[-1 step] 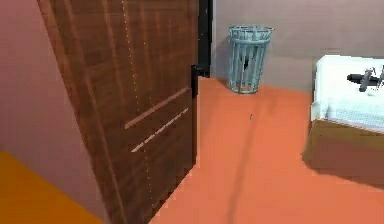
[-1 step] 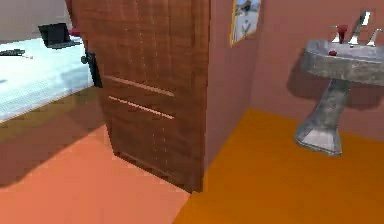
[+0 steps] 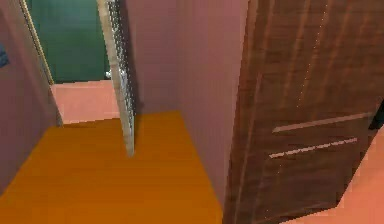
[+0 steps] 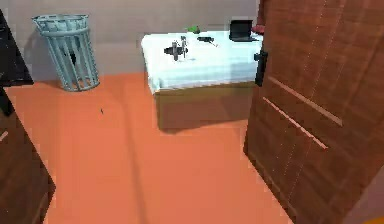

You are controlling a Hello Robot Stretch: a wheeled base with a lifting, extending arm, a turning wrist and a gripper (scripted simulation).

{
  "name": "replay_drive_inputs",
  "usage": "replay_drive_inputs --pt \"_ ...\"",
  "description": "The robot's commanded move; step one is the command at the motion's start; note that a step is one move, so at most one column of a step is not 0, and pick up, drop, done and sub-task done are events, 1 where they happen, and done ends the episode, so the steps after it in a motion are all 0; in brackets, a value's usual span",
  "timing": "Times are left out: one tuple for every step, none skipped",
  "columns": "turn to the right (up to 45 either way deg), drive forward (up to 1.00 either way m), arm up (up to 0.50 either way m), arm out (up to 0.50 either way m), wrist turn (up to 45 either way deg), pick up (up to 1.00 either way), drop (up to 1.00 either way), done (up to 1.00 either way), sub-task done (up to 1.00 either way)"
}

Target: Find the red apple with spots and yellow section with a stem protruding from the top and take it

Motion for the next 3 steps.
replay_drive_inputs --pt "-33.0 0.0 0.0 0.0 0.0 0.0 0.0 0.0 0.0" --pt "0.0 1.0 0.0 0.0 0.0 0.0 0.0 0.0 0.0" --pt "-3.0 0.0 0.0 0.0 0.0 0.0 0.0 0.0 0.0"
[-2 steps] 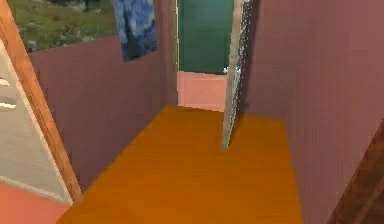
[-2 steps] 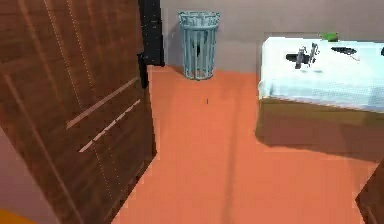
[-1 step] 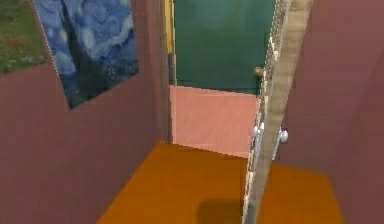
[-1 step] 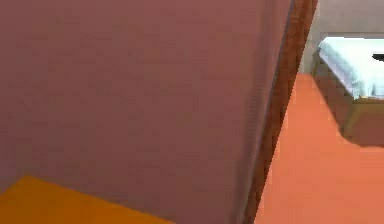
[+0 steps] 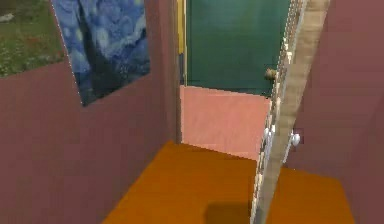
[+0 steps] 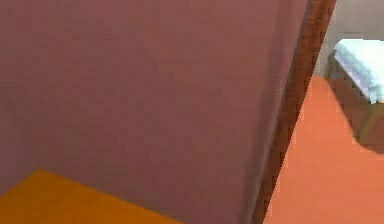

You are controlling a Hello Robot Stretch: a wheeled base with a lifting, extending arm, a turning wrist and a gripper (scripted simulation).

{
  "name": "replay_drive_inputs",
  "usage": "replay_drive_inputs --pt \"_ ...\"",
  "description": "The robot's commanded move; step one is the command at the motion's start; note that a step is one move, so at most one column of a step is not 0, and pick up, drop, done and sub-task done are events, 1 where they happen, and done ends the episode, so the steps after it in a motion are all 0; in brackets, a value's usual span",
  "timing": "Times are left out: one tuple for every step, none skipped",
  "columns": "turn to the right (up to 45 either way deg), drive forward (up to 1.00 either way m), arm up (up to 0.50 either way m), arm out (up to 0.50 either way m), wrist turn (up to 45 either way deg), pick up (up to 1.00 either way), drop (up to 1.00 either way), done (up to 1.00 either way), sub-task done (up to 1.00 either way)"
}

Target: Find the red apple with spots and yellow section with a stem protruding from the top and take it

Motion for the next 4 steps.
replay_drive_inputs --pt "0.0 0.75 0.0 0.0 0.0 0.0 0.0 0.0 0.0" --pt "18.0 0.0 0.0 0.0 0.0 0.0 0.0 0.0 0.0" --pt "0.0 1.0 0.0 0.0 0.0 0.0 0.0 0.0 0.0" --pt "0.0 0.15 0.0 0.0 0.0 0.0 0.0 0.0 0.0"
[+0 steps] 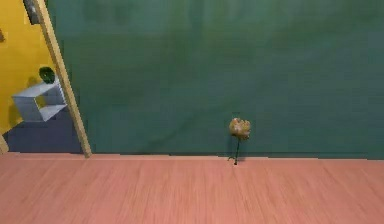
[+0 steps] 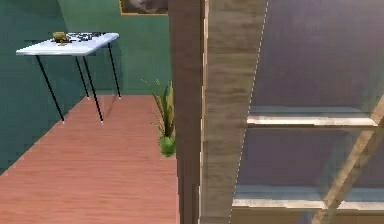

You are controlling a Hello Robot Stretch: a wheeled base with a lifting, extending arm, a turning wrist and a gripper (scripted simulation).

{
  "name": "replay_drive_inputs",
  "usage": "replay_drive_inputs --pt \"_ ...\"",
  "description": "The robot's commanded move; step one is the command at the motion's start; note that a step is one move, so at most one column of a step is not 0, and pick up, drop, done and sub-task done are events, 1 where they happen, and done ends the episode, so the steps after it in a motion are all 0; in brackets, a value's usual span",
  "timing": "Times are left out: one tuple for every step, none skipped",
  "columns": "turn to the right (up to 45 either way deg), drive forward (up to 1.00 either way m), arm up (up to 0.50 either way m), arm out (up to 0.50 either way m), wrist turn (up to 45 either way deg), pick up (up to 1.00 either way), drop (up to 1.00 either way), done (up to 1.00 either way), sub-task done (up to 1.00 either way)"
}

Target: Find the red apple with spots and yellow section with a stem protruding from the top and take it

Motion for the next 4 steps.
replay_drive_inputs --pt "-24.0 0.0 0.0 0.0 0.0 0.0 0.0 0.0 0.0" --pt "0.0 0.55 0.0 0.0 0.0 0.0 0.0 0.0 0.0" --pt "-45.0 0.0 0.0 0.0 0.0 0.0 0.0 0.0 0.0" --pt "-24.0 0.0 0.0 0.0 0.0 0.0 0.0 0.0 0.0"
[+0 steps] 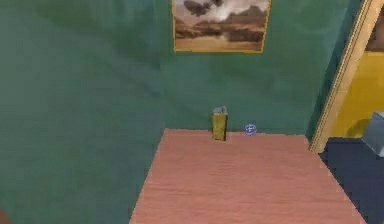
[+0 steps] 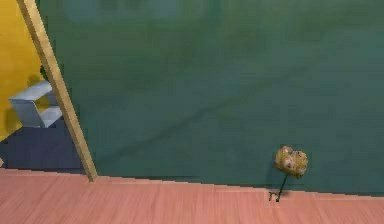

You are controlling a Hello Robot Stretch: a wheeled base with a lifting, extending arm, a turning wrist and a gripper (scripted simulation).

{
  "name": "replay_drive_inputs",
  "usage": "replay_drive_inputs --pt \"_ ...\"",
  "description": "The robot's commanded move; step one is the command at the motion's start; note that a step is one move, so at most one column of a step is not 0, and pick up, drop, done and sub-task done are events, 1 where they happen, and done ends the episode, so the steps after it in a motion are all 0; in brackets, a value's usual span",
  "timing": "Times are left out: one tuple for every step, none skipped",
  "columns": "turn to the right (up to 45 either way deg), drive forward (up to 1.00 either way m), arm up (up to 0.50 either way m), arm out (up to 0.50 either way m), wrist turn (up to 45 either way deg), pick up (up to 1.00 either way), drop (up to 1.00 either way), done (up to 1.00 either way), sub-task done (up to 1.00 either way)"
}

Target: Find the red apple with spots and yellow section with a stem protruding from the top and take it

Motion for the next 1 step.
replay_drive_inputs --pt "0.0 0.1 0.0 0.0 0.0 0.0 0.0 0.0 0.0"
